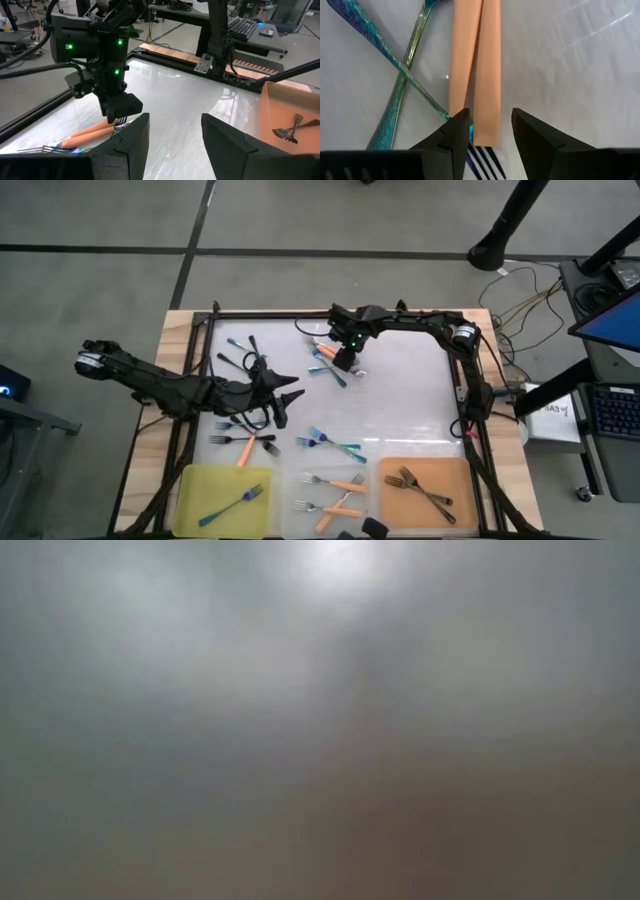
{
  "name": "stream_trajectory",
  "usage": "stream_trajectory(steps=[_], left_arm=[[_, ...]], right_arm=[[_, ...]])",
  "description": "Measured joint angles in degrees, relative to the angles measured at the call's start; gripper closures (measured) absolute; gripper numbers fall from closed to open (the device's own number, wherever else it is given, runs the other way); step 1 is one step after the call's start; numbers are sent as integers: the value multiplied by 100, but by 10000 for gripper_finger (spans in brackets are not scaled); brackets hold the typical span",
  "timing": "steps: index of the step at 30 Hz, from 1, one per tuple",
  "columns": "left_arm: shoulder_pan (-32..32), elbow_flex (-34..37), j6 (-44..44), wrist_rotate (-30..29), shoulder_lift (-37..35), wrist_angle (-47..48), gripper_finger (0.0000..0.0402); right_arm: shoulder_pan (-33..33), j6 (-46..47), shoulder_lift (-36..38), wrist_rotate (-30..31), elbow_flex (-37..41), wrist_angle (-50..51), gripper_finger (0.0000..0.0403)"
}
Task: Sort silverware by color (type)
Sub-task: Put the orange fork into the transparent bin
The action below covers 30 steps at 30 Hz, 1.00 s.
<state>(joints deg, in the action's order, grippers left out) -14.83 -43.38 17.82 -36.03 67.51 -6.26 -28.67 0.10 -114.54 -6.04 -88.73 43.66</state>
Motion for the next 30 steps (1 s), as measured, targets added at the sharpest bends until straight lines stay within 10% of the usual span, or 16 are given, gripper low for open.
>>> stream_trajectory(steps=[30], left_arm=[[-2, -2, 58, 4, -19, 24, 242]], right_arm=[[-92, -114, -352, -145, -302, 269, 339]])
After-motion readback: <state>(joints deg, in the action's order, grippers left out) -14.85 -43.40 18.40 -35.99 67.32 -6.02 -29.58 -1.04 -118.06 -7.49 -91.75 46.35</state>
